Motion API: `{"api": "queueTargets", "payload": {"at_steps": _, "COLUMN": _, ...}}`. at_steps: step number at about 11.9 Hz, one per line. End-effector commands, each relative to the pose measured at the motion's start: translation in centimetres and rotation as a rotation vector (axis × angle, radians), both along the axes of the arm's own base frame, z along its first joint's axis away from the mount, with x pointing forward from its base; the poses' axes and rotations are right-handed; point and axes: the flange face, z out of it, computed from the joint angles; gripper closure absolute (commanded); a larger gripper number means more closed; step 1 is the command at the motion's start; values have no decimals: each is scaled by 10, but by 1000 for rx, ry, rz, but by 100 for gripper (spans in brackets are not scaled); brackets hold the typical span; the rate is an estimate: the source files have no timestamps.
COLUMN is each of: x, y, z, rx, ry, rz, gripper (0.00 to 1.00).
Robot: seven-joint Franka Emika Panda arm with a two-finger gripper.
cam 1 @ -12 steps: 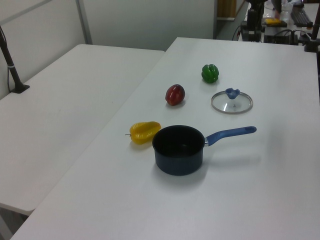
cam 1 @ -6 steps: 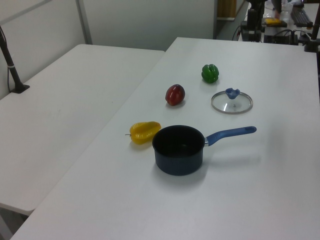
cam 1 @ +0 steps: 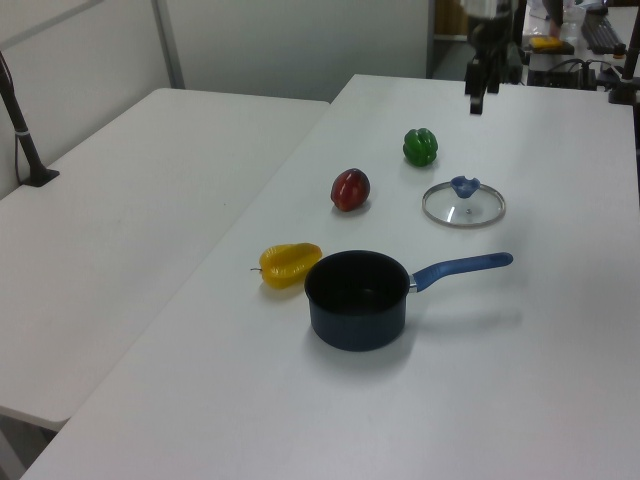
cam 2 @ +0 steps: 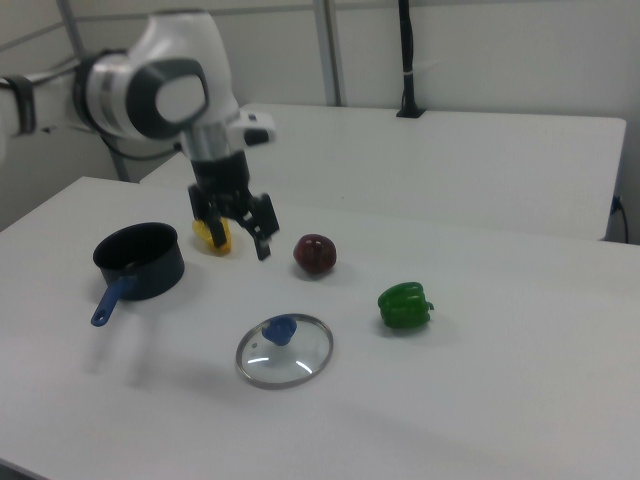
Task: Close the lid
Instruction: 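Move the gripper down over the glass lid's blue knob, then close the gripper on the blue knob and lift the lid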
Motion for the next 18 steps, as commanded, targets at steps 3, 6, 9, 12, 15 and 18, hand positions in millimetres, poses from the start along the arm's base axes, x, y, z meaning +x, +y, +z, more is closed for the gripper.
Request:
{"api": "queueTargets", "payload": {"at_steps": 3, "x": 8, "y": -13, "z": -108, "rx": -35, "ry": 15, "rz": 25, "gripper": 0}}
{"api": "queueTargets", "payload": {"at_steps": 6, "x": 16, "y": -20, "z": -140, "rx": -35, "ry": 17, "rz": 23, "gripper": 0}}
{"api": "queueTargets", "payload": {"at_steps": 9, "x": 24, "y": -23, "z": -165, "rx": -46, "ry": 19, "rz": 117, "gripper": 0}}
{"api": "queueTargets", "payload": {"at_steps": 12, "x": 27, "y": -18, "z": -172, "rx": -42, "ry": 6, "rz": 125, "gripper": 0}}
{"api": "queueTargets", "payload": {"at_steps": 15, "x": 22, "y": -17, "z": -177, "rx": -40, "ry": 26, "rz": 126, "gripper": 20}}
{"api": "queueTargets", "payload": {"at_steps": 18, "x": 22, "y": -15, "z": -173, "rx": -40, "ry": 26, "rz": 115, "gripper": 49}}
